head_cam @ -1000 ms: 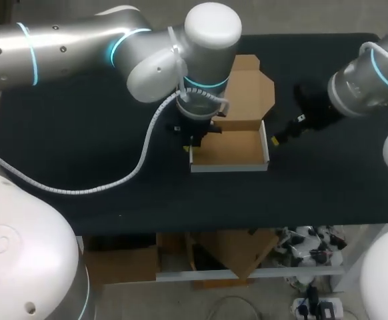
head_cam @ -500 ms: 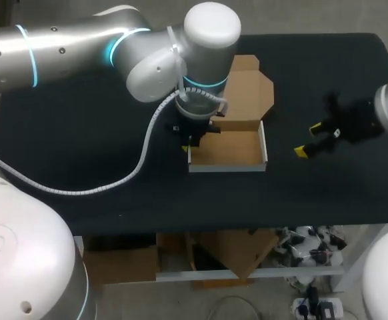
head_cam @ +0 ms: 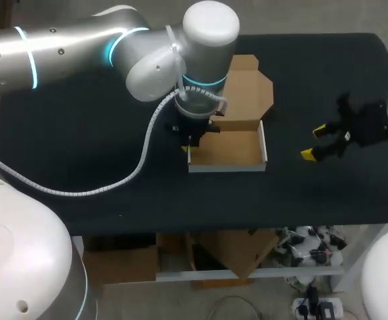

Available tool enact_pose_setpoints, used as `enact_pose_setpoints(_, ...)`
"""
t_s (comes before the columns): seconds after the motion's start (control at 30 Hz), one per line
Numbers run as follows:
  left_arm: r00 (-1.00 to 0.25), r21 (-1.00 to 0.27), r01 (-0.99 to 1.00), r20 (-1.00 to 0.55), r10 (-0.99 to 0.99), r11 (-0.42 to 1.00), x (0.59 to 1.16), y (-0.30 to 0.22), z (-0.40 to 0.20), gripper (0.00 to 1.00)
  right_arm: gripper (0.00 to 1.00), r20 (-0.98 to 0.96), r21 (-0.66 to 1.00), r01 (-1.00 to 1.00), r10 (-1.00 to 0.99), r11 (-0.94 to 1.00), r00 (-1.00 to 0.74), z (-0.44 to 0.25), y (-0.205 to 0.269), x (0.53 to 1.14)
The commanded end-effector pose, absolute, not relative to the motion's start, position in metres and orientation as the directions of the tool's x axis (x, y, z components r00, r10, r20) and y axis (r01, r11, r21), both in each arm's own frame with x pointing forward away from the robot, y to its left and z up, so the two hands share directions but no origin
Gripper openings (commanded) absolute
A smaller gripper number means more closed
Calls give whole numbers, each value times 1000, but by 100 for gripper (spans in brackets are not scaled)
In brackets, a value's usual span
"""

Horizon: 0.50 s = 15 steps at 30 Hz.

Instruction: Assemble the packaging by folding the flat box into shape, placing the metal phone stand inside, and closing the box properly

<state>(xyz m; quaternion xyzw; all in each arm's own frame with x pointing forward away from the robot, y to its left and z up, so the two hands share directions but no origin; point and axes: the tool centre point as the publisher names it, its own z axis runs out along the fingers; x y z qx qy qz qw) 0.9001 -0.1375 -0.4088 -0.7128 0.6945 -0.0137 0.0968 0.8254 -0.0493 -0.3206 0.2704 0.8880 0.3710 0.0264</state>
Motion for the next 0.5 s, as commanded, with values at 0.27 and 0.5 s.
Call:
enact_pose_setpoints(0.27, 32, -154, -988, -111, -993, -14, 899, -131, -412, 0, 100, 185, 718, 405, 406, 566, -895, -308, -71, 803)
enact_pose_setpoints(0.5, 30, -152, -988, -111, -993, -13, 899, -129, -411, 0, 100, 173, 711, 397, 402, 581, -899, -308, -72, 796)
